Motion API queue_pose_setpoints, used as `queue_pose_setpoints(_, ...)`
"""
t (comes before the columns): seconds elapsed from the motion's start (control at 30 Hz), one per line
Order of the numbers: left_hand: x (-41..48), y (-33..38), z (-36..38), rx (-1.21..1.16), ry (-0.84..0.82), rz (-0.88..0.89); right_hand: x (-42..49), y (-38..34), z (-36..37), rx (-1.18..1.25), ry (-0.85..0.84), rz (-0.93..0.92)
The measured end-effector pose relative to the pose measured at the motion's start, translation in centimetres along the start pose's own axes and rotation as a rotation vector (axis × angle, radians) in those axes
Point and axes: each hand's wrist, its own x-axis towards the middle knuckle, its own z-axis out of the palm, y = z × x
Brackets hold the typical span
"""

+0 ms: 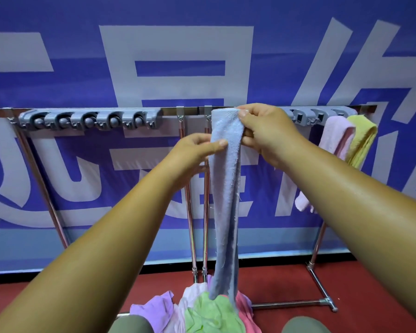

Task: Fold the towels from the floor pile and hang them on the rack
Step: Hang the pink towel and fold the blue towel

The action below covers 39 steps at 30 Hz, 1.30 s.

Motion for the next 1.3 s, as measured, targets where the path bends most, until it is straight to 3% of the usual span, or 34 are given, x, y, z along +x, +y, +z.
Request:
queue_pose_setpoints(0.17, -1.6, -0.9, 1.3, -0.121, -0.152, -0.056, 0.5, -0.8, -0.6, 0.064, -0.007, -0.007)
queue_pose_setpoints(0.53, -1.8, 0.0, 1.5, -0.125, -0.237, -0.025, 1.2, 0.2, -1.3, 0.108, 0.042, 0.025)
queue_pose_setpoints(0.63, -1.8, 1.2, 1.9, -0.158, -0.178, 0.013, 0.4, 1.6, -0.7, 0.268, 0.049, 0.162)
queue_pose_setpoints(0.73, -1.3, 2.4, 1.7, -0.187, -0.065, 0.014, -1.4, 3.9, 0.0, 0.346, -0.137, 0.452)
queue_pose_setpoints(0.8, -0.5, 2.9, 1.1, -0.216, 0.005, -0.002, -2.6, 5.8, 0.3, 0.419, -0.237, 0.543)
queue_pose_setpoints(0.9, 1.1, 3.2, -0.1, -0.293, 0.119, -0.062, -4.0, 7.4, 0.8, 0.501, -0.323, 0.541)
queue_pose_setpoints(1.1, 3.7, 3.2, -2.2, -0.411, 0.310, -0.278, -5.3, 8.1, 1.1, 0.298, -0.341, 0.429)
queue_pose_setpoints(1.2, 3.7, 2.3, -2.4, -0.467, 0.320, -0.304, -5.3, 8.6, 1.0, 0.178, -0.251, 0.405)
queue_pose_setpoints(1.3, 2.8, 0.0, -1.8, -0.587, 0.182, -0.330, -4.9, 8.7, 1.0, 0.241, -0.220, 0.400)
